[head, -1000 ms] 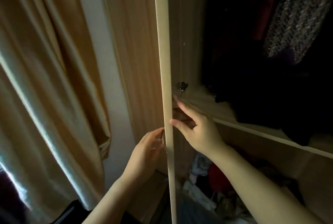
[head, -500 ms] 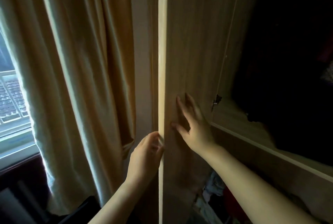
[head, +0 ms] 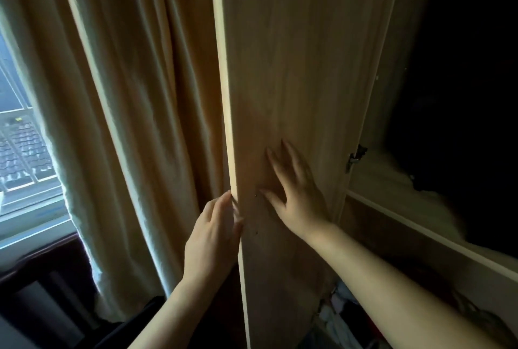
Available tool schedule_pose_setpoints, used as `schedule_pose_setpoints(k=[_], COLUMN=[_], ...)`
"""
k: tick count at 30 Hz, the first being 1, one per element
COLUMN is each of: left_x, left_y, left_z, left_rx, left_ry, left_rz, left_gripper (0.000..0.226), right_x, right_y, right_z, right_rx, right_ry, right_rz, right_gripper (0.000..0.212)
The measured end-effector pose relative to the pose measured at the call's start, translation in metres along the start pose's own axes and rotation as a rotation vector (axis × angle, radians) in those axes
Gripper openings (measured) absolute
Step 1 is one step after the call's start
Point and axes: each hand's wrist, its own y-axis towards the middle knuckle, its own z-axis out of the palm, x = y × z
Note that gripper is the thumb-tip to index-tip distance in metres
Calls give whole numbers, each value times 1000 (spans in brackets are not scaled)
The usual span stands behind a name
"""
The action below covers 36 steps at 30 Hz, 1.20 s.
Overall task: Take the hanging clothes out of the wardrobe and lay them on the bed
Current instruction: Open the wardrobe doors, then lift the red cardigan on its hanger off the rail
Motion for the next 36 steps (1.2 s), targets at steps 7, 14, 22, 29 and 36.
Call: schedule_pose_setpoints(k=[7,14,22,29,36], left_x=[-62,-177,-325,-413,-504], left_y=[-9,50,175,298,421], left_z=[5,60,93,102,106], left_rx=[-199,-69,-75,-188,-278], left_ry=[139,204,68,-104,-424], left_rz=[227,389,513,660,807], left_gripper=[67,67,78,83,73], right_x=[-34,-109,-175,-202,-211], right_y=[-42,-9,100,221,330], right_z=[-80,-211,-360,-455,-526], right_rx=[210,151,-84,-235,-385], right_ry=[22,-181,-434,-707,-1065], right_rz=[121,141,7,-95,-104], right_gripper=[69,64,60,57,57])
